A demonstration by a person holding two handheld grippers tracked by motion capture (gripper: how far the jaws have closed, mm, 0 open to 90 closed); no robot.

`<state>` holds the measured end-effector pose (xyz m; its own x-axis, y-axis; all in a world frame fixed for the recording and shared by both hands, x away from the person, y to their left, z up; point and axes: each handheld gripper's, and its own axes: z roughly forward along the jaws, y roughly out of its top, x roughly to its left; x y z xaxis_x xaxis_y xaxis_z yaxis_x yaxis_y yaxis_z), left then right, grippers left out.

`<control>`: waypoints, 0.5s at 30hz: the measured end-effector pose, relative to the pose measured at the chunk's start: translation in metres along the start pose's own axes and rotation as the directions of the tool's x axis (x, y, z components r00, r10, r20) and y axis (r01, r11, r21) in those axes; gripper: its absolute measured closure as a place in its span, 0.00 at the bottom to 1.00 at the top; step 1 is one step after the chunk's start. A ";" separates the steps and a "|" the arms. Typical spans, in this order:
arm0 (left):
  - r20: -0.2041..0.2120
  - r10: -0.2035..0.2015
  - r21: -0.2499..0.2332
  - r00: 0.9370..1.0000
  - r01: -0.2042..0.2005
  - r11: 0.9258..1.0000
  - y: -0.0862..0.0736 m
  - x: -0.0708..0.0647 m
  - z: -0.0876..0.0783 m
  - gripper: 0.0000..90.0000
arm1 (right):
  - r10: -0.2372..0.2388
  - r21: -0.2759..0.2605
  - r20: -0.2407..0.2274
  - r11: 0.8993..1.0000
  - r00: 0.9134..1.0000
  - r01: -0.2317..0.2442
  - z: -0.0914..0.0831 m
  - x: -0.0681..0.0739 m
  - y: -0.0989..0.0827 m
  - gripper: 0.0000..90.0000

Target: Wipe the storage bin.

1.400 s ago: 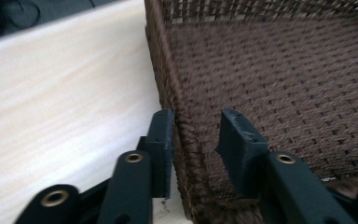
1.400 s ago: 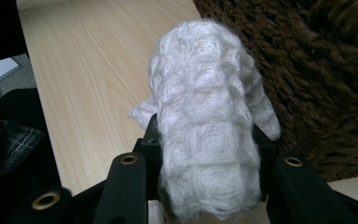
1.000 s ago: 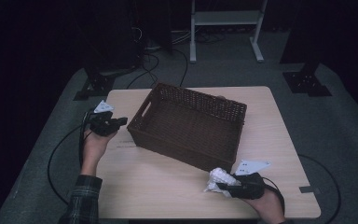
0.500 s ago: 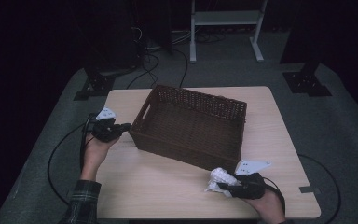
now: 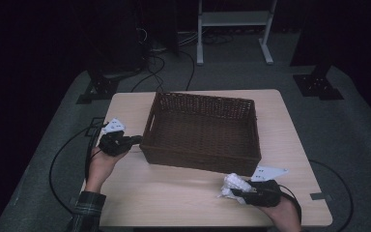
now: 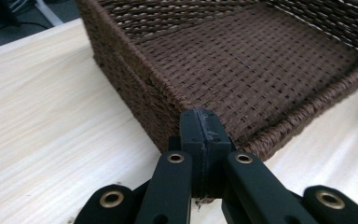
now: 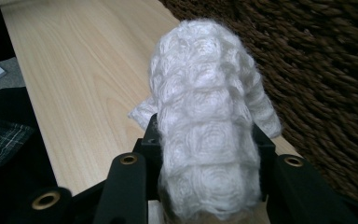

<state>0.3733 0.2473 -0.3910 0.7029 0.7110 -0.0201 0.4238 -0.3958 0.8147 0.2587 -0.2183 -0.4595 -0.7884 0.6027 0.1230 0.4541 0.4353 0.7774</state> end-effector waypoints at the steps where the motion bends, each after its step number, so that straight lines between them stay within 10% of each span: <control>1: 0.004 0.007 0.002 1.000 -0.007 1.000 0.000 -0.003 0.000 1.00 | 0.005 0.001 0.003 1.000 1.000 -0.005 0.000 0.000 0.000 0.68; 15: 0.116 0.063 -0.024 0.991 -0.061 0.998 -0.001 -0.045 0.006 1.00 | 0.019 -0.006 0.031 1.000 0.999 -0.019 -0.007 -0.008 -0.003 0.68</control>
<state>0.3445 0.2118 -0.3941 0.7895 0.6127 -0.0356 0.3665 -0.4241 0.8281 0.2607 -0.2294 -0.4581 -0.7663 0.6313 0.1191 0.4667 0.4197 0.7785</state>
